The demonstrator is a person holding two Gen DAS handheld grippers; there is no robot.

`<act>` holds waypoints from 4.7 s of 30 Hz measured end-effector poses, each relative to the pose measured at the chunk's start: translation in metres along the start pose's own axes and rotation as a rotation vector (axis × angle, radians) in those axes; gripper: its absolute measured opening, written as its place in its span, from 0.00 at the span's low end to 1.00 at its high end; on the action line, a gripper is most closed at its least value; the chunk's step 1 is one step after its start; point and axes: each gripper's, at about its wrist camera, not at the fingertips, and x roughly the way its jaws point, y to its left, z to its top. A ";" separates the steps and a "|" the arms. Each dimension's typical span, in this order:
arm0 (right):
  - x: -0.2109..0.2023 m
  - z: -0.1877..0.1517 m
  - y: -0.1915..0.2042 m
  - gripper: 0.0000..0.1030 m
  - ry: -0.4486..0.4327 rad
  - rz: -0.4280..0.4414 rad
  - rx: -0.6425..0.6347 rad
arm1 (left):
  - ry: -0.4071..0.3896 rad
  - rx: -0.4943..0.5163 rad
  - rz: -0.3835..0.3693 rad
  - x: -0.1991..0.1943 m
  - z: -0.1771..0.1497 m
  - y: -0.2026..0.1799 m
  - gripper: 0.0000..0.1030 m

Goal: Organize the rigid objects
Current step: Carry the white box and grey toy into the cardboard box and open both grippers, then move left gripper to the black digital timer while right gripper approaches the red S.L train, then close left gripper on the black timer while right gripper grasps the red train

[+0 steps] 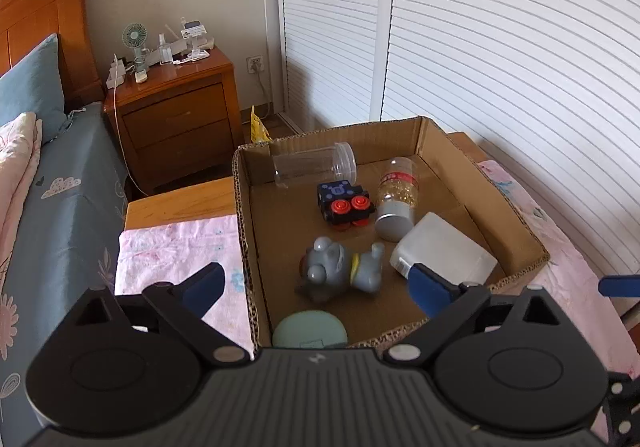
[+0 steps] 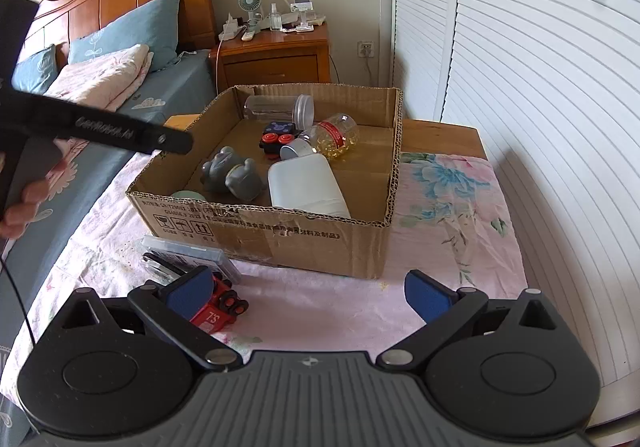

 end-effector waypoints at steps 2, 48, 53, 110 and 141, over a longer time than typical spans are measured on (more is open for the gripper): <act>0.001 -0.001 0.003 1.00 -0.001 -0.009 -0.002 | -0.011 -0.006 -0.006 -0.011 -0.012 0.000 0.98; 0.059 -0.036 0.001 1.00 0.100 0.080 0.061 | 0.020 -0.184 0.091 -0.046 -0.134 0.010 0.98; 0.056 -0.048 0.010 1.00 0.135 0.110 -0.101 | 0.016 -0.183 0.079 -0.047 -0.134 0.008 0.98; 0.086 -0.067 0.005 1.00 -0.020 0.066 -0.217 | 0.043 -0.006 -0.036 0.008 -0.146 -0.028 0.67; 0.068 -0.047 0.034 0.52 0.105 0.110 -0.366 | 0.101 0.043 -0.096 -0.011 -0.150 -0.015 0.67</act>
